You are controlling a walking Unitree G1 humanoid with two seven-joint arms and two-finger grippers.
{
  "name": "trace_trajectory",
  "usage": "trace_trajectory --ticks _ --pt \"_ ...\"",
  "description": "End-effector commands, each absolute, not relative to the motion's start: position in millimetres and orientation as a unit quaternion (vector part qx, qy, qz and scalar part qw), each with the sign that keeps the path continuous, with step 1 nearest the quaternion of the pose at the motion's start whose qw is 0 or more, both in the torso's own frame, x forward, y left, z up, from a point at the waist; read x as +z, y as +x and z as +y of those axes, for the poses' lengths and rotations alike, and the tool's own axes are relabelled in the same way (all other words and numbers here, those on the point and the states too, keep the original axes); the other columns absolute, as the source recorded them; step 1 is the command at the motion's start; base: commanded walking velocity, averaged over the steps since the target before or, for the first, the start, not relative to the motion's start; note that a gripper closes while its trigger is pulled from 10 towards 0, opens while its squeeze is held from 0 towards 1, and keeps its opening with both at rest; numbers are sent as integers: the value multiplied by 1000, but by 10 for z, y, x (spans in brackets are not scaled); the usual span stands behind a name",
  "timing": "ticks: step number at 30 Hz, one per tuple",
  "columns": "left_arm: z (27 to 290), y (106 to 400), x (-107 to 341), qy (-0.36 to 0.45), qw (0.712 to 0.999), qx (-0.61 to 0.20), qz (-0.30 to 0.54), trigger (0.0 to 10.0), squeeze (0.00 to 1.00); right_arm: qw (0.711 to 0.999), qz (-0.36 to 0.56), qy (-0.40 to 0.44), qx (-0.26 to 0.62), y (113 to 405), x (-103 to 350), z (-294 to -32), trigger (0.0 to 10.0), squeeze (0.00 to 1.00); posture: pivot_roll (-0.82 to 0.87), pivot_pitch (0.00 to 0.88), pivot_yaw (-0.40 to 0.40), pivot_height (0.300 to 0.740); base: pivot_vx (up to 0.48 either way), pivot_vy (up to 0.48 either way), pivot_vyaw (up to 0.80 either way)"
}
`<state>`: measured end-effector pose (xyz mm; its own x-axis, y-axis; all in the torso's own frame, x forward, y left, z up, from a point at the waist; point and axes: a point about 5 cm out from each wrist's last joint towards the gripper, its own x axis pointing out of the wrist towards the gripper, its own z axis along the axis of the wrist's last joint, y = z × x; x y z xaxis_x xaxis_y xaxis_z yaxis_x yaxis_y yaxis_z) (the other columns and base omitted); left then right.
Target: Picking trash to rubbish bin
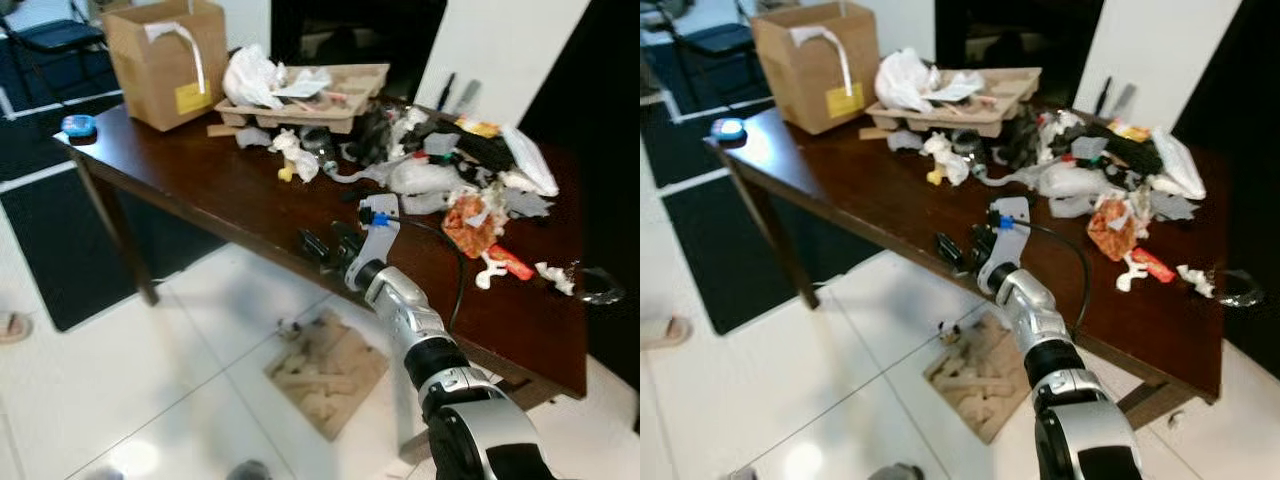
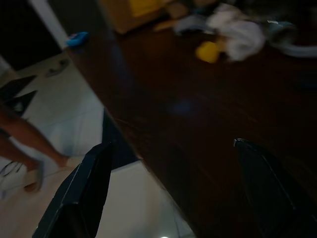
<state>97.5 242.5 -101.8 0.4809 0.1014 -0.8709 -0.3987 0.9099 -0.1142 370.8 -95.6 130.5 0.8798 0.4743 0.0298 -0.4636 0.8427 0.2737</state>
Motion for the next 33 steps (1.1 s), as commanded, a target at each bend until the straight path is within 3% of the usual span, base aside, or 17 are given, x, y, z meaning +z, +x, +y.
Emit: trace_trajectory --ticks 1,13,33 --pt "2397 892 -1046 -152 840 144 501 10000 0 961 26 143 236 3703 1265 -1001 10000 0 243 121 -74 740 0 -307 0" --pt "2374 935 -1043 -158 841 139 498 10000 0 965 27 139 223 3707 1248 -1056 10000 0 229 134 -69 740 0 -472 0" --pt "2352 996 -1029 -170 849 141 481 10000 0 967 35 118 222 3725 1246 -1032 10000 0 231 135 -77 740 0 0 0"
